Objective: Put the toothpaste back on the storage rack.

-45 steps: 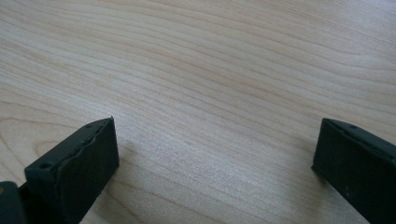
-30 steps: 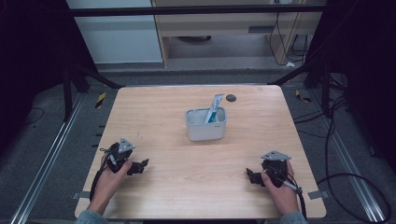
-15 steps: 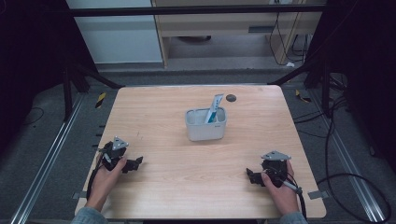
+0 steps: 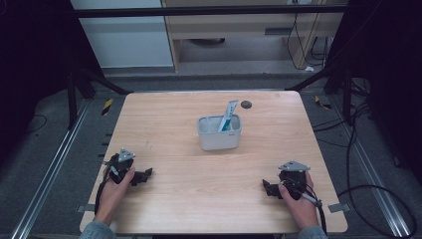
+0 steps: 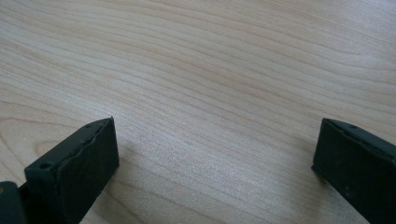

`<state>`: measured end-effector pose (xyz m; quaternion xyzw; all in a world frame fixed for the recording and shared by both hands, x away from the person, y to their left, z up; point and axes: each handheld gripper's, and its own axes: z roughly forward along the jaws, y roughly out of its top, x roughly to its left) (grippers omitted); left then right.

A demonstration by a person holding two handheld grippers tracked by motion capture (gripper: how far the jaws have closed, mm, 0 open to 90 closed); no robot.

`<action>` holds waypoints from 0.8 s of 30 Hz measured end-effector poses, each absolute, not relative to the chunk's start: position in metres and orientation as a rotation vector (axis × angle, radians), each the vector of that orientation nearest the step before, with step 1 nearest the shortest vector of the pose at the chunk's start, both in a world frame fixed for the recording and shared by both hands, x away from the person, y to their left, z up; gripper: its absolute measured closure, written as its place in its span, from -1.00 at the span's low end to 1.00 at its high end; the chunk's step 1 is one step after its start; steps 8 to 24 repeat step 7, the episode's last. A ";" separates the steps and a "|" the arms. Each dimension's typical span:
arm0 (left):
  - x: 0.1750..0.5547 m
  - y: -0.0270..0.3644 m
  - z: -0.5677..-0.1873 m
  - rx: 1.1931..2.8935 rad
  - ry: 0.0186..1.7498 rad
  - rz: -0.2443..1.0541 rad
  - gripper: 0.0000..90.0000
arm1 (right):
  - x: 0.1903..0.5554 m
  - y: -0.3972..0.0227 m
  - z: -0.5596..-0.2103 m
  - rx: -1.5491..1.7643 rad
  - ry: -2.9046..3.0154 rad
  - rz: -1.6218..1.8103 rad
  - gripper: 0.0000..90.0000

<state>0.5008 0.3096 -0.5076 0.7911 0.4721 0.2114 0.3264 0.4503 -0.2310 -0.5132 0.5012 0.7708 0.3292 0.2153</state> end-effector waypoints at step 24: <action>0.502 0.309 -0.508 2.065 1.256 0.549 -1.00 | 0.450 -0.231 -0.513 1.388 2.139 0.912 -0.99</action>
